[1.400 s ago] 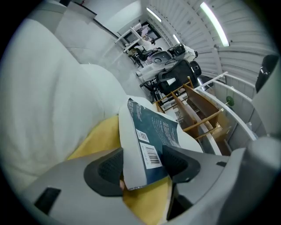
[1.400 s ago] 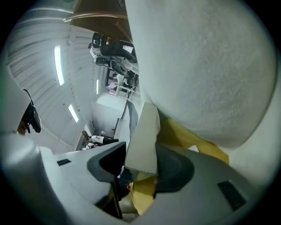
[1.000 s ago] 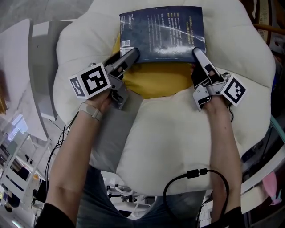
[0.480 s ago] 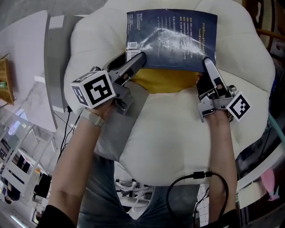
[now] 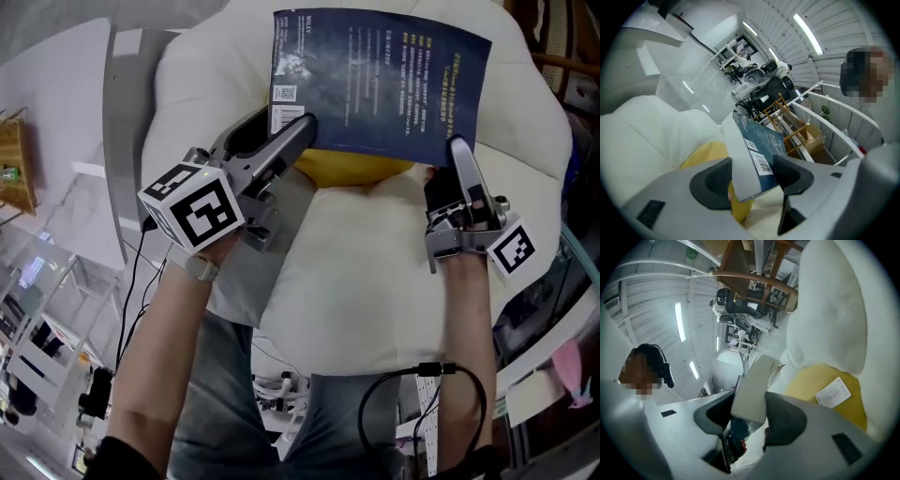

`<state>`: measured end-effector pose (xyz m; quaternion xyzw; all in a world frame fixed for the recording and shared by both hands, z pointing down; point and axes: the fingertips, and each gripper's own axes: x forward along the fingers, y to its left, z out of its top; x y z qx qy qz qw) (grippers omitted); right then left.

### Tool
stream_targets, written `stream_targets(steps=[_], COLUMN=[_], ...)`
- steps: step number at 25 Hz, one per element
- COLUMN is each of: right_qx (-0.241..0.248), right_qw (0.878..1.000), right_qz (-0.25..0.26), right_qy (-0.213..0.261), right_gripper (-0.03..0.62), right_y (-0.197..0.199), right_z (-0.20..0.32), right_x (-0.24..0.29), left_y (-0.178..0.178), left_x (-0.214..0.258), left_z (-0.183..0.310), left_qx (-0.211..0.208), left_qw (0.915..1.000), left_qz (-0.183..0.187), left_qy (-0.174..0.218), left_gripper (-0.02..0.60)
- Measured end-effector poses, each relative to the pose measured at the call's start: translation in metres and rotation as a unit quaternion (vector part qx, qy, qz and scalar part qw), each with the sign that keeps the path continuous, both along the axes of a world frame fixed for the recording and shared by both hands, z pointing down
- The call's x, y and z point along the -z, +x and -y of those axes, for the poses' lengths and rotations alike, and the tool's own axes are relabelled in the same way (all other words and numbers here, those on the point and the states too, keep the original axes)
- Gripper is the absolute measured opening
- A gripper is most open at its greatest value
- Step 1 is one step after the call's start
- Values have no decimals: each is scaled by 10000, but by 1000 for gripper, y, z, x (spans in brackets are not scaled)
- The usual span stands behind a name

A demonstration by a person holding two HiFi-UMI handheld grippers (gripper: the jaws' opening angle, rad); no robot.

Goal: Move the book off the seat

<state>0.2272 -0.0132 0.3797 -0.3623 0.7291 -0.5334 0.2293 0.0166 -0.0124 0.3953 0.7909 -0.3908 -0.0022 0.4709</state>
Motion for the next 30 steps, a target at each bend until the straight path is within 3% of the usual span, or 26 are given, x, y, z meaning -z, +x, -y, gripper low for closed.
stream_targets(steps=[4,7,13,16,20,22,30], right_qx=[-110,-100,234,133,-309,-375,-128], right_qw=[9998,9999,9969,9964,9935,9928,9959], right_qz=[15,23,134,141,4,-42,87], right_qy=[157,137,-739,-829,-1096,-1136,-889], right_gripper=[204,204,204,204,204,204,204], right_y=[4,-2,-17,3,55,61,6], right_z=[-12,0,21,22,-8,-12,16], right_x=[28,12,-55,-78,-107,-110,-78], left_y=[2,-4,-19,1,53,58,1], left_x=[26,11,-49,-71,-107,-113,-75], left_z=[-9,2,7,13,1,0,17], left_qx=[-112,-59,345,270,-122,-165,176], left_qw=[9999,9999,9979,9981,9968,9962,9985], left_qz=[7,-37,-19,-59,-258,-331,-265], left_qy=[130,144,-552,-550,-753,-790,-435], left_gripper=[281,282,282,282,282,282,282])
